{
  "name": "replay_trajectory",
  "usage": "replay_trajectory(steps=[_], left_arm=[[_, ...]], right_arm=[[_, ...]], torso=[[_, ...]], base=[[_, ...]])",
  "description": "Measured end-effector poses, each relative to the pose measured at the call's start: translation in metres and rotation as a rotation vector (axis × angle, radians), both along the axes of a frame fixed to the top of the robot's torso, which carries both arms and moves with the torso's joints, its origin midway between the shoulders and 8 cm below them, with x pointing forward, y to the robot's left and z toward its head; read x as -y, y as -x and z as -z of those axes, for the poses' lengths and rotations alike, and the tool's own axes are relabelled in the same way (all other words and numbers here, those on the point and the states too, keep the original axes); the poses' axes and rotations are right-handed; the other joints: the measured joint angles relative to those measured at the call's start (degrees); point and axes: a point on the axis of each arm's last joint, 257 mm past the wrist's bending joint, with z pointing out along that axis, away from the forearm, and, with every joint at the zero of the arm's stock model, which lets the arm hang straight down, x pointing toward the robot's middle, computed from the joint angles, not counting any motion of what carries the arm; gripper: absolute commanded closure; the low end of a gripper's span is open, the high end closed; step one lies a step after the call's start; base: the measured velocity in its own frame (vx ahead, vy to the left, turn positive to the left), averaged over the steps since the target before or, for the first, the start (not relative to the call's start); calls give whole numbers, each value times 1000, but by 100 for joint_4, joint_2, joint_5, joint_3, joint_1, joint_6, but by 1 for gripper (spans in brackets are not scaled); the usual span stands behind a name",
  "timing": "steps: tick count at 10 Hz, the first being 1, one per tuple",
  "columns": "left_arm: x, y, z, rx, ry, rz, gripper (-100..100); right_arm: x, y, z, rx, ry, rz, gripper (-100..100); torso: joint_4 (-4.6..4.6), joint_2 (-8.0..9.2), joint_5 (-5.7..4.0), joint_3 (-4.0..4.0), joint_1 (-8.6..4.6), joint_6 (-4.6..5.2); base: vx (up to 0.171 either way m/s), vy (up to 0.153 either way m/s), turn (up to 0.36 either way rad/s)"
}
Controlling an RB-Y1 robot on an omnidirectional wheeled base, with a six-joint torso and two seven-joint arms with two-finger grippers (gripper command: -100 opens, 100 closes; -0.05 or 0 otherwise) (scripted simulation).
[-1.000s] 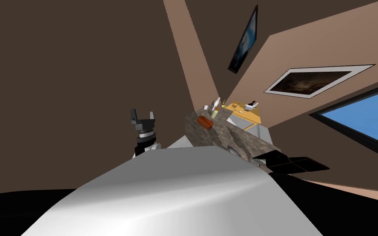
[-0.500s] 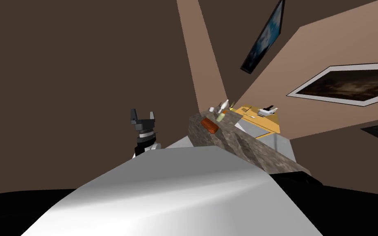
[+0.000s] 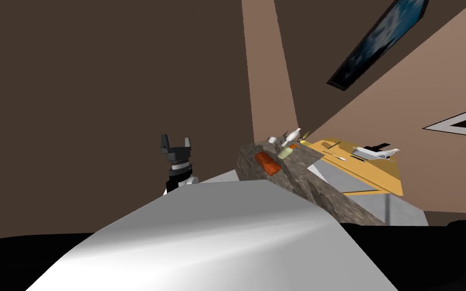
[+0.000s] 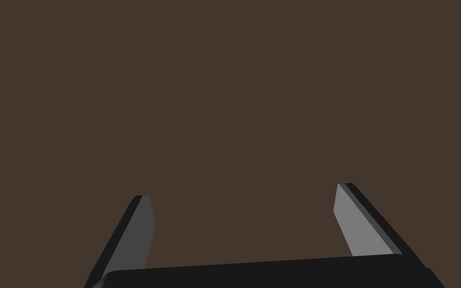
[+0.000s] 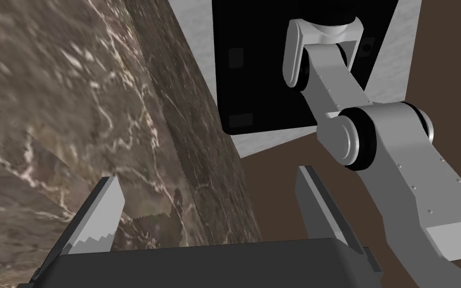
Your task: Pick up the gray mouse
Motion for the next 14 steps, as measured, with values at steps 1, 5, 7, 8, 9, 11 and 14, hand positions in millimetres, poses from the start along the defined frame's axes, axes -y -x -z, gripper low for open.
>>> replay_trajectory(steps=[1, 5, 7, 8, 9, 11, 14], left_arm=[[0, 0, 0, 0, 0, 0, 0], [0, 0, 0, 0, 0, 0, 0], [0, 0, 0, 0, 0, 0, 0], [0, 0, 0, 0, 0, 0, 0], [0, 0, 0, 0, 0, 0, 0], [0, 0, 0, 0, 0, 0, 0], [0, 0, 0, 0, 0, 0, 0]], right_arm=[[5, 9, -1, -24, 9, -8, -100], [33, 62, -25, -151, 51, -45, -100], [46, 79, -36, -201, 65, -68, -100], [52, 80, -36, -210, 71, -83, -100], [55, 68, -25, -191, 71, -96, -100], [52, 53, -11, -158, 65, -104, 0], [50, 51, 0, -151, 65, -101, -100]], torso=[[1, 0, -1, 0, 1, 3], [-3, -14, 1, -8, 3, 2], [-7, -31, 3, -19, -8, -11], [-10, -48, -1, -28, -15, -12], [-11, -53, -2, -31, -13, -8], [-5, -16, 6, -11, 9, -2], [6, 21, 6, 12, 12, -2]], base=[[78, -23, 257], [99, -25, 247], [132, -38, 273], [156, -41, 177], [104, -18, 27], [24, -4, 2], [-31, -1, 23]])
